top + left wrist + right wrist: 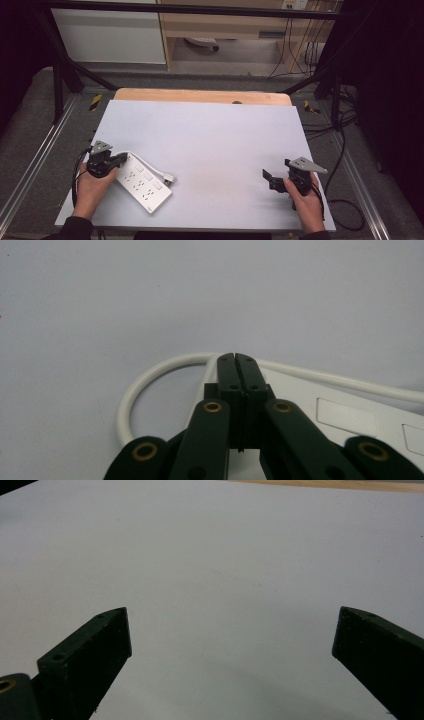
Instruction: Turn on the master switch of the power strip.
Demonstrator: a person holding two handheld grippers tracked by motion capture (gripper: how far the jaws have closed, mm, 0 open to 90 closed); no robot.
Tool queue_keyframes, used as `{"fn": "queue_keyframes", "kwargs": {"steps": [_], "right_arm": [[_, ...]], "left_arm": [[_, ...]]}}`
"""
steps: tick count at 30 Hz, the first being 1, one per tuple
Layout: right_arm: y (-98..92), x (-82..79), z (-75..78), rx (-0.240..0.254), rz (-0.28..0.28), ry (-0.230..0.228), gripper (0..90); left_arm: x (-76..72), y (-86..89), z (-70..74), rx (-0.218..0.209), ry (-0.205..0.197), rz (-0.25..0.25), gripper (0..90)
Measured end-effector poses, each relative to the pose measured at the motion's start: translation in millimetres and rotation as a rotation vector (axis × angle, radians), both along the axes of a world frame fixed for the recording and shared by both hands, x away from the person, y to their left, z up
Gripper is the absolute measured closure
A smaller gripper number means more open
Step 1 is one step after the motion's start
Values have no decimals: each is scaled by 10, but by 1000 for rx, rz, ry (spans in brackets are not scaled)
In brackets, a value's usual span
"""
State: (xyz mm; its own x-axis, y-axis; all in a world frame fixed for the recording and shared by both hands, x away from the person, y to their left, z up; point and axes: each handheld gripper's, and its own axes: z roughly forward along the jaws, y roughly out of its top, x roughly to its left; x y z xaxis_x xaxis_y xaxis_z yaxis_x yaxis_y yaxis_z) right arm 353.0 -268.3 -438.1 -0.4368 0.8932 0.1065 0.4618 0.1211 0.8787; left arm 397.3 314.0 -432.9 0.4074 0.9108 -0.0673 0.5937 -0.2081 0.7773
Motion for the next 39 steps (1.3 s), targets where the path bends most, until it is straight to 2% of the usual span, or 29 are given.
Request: {"fn": "queue_keyframes", "kwargs": {"steps": [39], "right_arm": [[3, 0, 1, -3, 1, 0, 27]], "left_arm": [[13, -20, 13, 15, 14, 3, 900]]}}
